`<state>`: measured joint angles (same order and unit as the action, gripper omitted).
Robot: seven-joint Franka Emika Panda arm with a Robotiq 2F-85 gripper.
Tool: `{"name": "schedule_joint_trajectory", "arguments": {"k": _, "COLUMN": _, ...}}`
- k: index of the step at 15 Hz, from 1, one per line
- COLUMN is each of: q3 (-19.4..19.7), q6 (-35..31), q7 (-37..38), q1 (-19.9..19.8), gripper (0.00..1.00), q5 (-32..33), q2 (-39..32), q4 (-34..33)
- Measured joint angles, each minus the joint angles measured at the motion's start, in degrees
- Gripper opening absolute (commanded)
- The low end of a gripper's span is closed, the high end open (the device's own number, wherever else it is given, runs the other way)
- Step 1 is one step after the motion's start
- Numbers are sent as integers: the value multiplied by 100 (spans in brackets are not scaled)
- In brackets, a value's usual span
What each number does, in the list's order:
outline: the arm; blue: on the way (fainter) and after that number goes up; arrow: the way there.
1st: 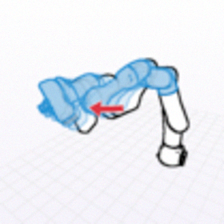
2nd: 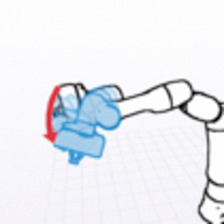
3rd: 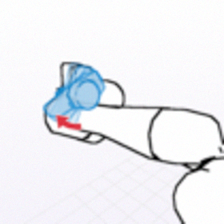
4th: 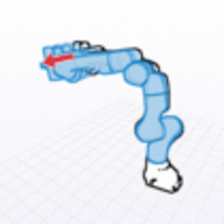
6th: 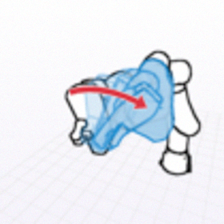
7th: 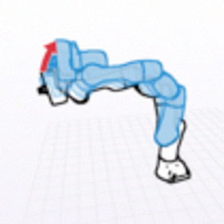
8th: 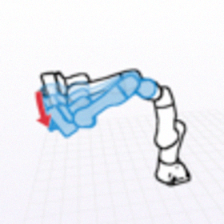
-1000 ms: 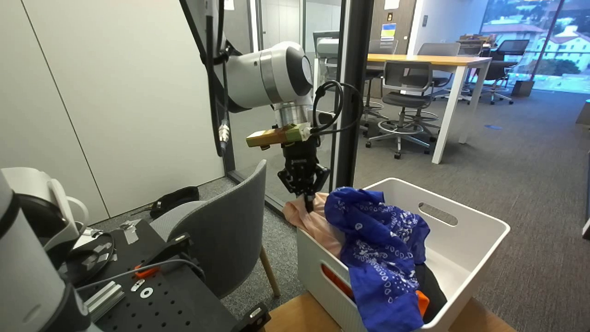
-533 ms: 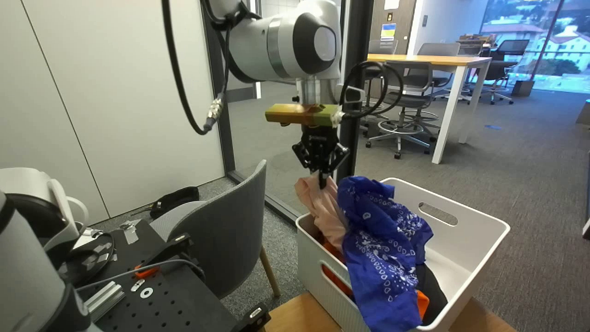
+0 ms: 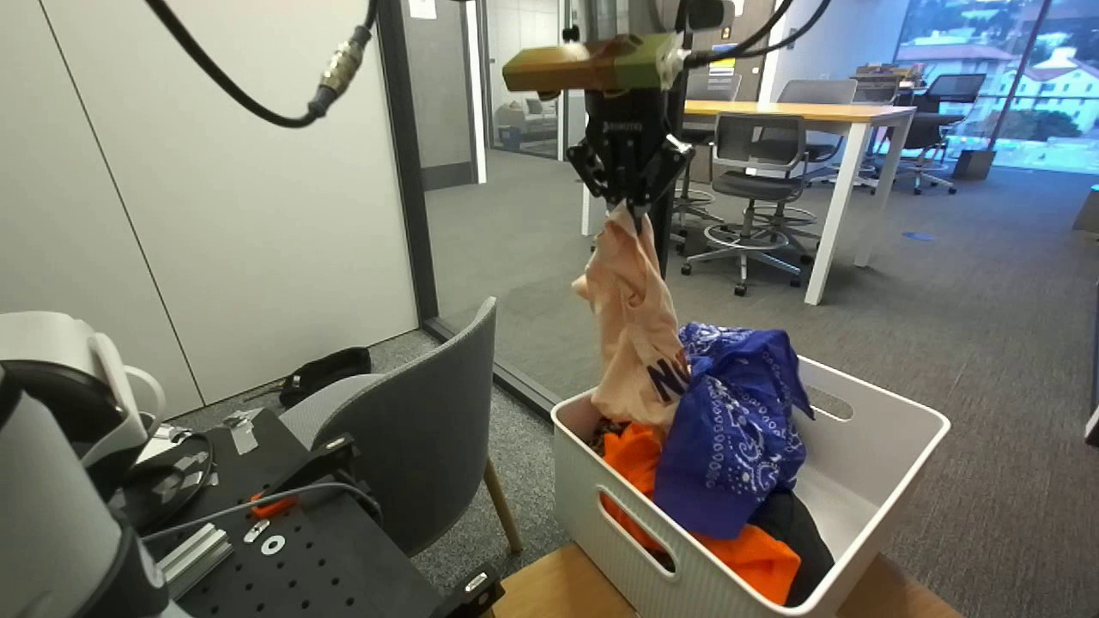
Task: Remove the peach shirt from the white bin and hang it on the back of the chair
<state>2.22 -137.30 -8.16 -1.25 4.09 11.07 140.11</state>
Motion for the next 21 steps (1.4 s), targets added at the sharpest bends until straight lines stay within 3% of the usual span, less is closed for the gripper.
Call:
{"name": "schedule_joint_trajectory", "arguments": {"k": 5, "q3": -48, "q6": 509, "q7": -32, "q1": 66, "gripper": 7, "q5": -1, "q2": 581, "q4": -297}}
{"name": "schedule_joint_trajectory", "arguments": {"k": 13, "q3": -70, "q6": 864, "q7": -31, "q1": 120, "gripper": 7, "q5": -35, "q2": 793, "q4": -855}}
{"name": "schedule_joint_trajectory", "arguments": {"k": 21, "q3": -910, "q6": 1496, "q7": 366, "q1": 522, "gripper": 7, "q5": 201, "q2": 690, "q4": -1848}}
